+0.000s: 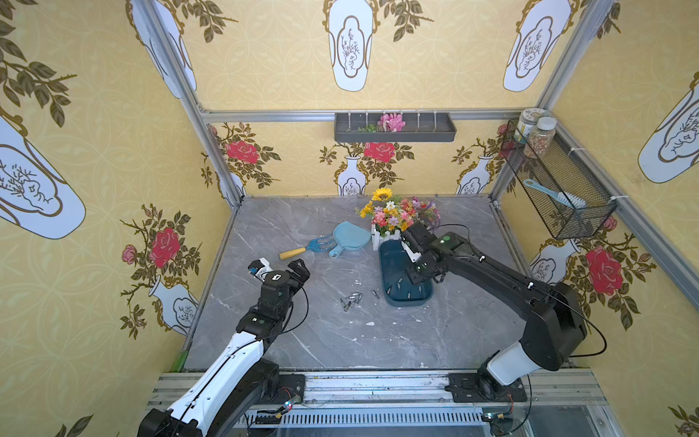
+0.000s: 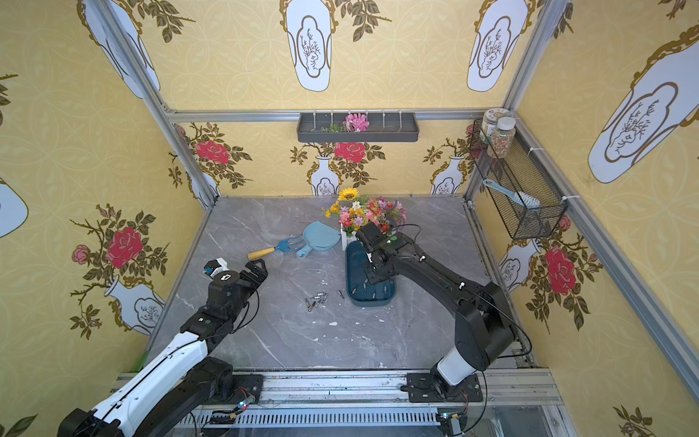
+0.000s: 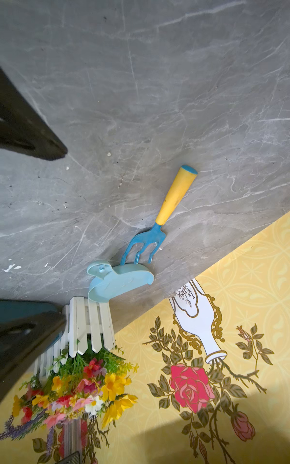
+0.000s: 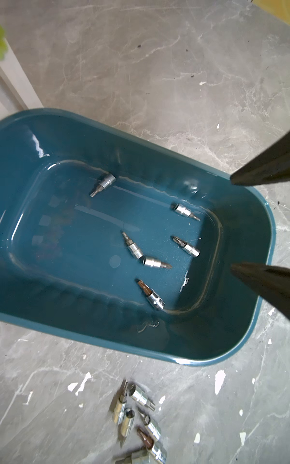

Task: Put the bit on the desktop into the storage box
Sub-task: Pick up the screwdriver bit from the center of the board.

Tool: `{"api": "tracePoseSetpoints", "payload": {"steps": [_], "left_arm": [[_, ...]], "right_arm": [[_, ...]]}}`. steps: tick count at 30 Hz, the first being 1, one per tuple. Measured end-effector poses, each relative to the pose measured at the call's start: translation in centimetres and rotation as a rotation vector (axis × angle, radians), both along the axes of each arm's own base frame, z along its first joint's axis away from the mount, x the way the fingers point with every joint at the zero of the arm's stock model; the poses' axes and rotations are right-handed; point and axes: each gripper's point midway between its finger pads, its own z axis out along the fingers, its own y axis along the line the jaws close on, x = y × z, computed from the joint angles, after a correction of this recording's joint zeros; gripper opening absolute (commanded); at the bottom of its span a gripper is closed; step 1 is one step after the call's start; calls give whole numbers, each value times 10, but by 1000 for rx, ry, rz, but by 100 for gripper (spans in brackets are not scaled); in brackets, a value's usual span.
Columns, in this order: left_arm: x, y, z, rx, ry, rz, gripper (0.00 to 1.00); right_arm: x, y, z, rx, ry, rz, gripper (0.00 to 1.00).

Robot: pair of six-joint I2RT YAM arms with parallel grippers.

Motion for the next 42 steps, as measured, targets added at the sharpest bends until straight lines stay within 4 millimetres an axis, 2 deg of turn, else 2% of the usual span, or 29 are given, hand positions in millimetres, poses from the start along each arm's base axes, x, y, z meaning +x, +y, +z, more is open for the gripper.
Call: {"api": "tracePoseSetpoints", "payload": {"steps": [3,6,7,14,18,24,28,35,42], "left_arm": [[-1,0,-1,1,2,0,100],[-1,1,-1,-1,-2,1,100],[-2,1,0,-1,-4,1,100],[-3,2,0,-2,-10,3,100],[-5,3,1,-2,-15,3,100],[-6,4,3,-4,-23,7,100],[-7,5,4,-4,-27,10,100],[-8,7,4,0,-25,17,100],[-8,9,2,5,-19,25,100]], "right_arm": [[-1,1,1,-5,-6,4,77],[-4,7,3,-20,-19,29,97],[-5,11,4,-29,-28,40,97],[-3,40,14,-67,-78,104,97],[-2,59,14,-61,-79,128,97],[-2,113,5,-24,-70,204,97],[-2,136,-7,-13,-44,236,98],[-7,153,-35,-4,38,259,88],[-6,156,-55,4,85,255,76]]}}
